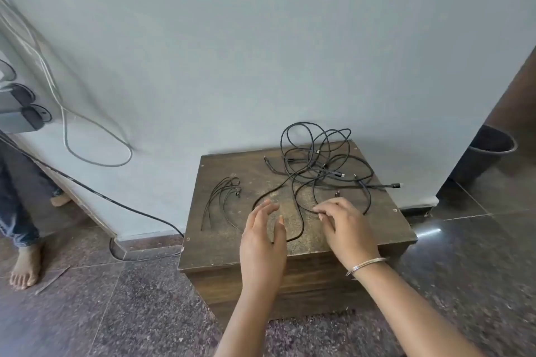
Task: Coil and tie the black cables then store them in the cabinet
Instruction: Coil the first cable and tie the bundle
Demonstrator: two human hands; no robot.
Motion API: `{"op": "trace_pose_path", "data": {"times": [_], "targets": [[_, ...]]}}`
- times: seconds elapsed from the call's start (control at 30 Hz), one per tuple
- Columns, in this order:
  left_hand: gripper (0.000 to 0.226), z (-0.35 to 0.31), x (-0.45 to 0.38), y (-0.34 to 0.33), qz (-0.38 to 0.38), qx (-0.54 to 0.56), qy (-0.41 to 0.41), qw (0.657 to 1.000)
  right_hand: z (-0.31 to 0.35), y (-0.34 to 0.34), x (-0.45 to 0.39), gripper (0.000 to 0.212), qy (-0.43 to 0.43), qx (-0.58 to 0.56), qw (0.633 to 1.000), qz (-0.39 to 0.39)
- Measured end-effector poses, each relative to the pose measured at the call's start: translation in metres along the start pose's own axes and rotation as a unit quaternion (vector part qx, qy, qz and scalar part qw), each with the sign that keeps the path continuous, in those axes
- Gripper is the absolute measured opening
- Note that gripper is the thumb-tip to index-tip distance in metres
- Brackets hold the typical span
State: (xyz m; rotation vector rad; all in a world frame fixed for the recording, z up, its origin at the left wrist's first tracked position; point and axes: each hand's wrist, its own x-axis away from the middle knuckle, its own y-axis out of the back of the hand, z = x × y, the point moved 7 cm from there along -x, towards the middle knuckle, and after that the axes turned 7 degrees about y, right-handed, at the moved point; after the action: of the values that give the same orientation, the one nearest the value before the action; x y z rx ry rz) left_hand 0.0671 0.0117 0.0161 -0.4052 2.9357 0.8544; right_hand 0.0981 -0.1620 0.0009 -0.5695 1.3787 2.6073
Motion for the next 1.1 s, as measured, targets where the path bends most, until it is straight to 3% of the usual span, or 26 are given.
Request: {"op": "trace_pose_path", "data": {"times": [0.23,0.47,0.57,0.67,0.8,1.0,1.07,1.1], "targets": [[0.018,0.014,-0.009,-0.016,0.004,0.044,0.016,0.999,-0.018,-0.027,-0.015,0.019,-0.014,0.13,0.989,0.07],[0.012,0.026,-0.013,-0.023,0.035,0.069,0.049,0.996,-0.002,-0.001,-0.023,0.008,-0.017,0.153,0.988,-0.017],[0.01,0.024,-0.014,-0.023,0.043,0.083,0.054,0.994,0.005,0.013,-0.025,0.01,-0.053,0.087,0.994,-0.03],[0.012,0.02,-0.012,-0.024,0.059,0.098,0.054,0.992,0.009,0.013,-0.025,0.007,-0.131,-0.112,0.985,-0.01],[0.015,0.018,-0.011,-0.028,0.092,0.138,0.065,0.984,0.02,-0.001,-0.014,0.005,-0.251,-0.375,0.892,0.034],[0.017,0.011,-0.007,-0.037,0.164,0.221,0.061,0.959,0.026,-0.016,-0.004,0.006,-0.375,-0.603,0.704,-0.005],[0.018,0.01,-0.005,-0.04,0.184,0.234,0.069,0.952,0.026,-0.017,-0.003,0.008,-0.375,-0.634,0.676,-0.026],[0.021,0.011,-0.004,-0.042,0.197,0.26,0.093,0.941,0.025,-0.017,-0.004,0.01,-0.366,-0.635,0.68,-0.033]]}}
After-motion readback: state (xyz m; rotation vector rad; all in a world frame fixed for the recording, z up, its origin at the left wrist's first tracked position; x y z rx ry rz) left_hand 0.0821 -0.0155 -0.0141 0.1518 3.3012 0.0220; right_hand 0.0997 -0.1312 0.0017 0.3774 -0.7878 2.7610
